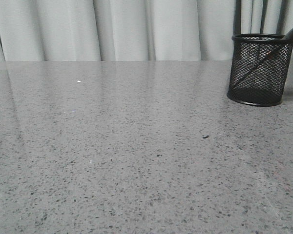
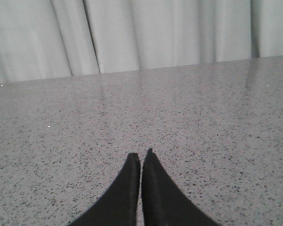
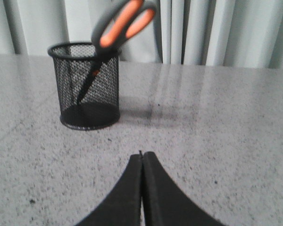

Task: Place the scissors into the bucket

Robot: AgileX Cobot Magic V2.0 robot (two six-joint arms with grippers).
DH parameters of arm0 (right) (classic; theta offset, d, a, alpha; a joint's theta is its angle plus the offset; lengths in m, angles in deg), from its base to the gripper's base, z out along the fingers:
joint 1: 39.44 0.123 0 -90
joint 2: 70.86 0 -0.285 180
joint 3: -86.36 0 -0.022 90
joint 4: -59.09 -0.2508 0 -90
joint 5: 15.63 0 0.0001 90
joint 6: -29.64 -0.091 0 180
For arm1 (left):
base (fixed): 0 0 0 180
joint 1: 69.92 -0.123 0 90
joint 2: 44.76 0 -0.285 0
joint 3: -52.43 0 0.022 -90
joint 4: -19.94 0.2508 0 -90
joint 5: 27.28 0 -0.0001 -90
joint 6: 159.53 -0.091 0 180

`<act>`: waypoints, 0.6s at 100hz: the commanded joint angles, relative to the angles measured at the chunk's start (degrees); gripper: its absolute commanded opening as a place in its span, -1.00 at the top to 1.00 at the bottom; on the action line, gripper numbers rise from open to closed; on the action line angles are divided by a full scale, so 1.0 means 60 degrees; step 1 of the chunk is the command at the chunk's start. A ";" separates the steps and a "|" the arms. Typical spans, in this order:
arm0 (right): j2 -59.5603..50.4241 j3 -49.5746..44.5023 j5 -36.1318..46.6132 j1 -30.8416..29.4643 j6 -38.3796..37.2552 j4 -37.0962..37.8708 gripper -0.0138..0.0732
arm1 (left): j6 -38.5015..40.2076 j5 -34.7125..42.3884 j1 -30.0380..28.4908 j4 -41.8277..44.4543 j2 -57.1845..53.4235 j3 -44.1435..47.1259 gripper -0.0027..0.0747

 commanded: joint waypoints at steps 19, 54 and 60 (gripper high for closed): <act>-0.0207 -0.0234 0.0421 -0.0073 -0.0015 0.0191 0.84 | 0.0118 0.0758 0.0000 -0.0023 -0.0240 0.0160 0.98; -0.0207 -0.0234 0.0421 -0.0073 -0.0015 0.0191 0.84 | 0.0118 0.0758 0.0000 -0.0023 -0.0240 0.0160 0.98; -0.0207 -0.0234 0.0421 -0.0073 -0.0015 0.0191 0.84 | 0.0118 0.0758 0.0000 -0.0023 -0.0240 0.0160 0.98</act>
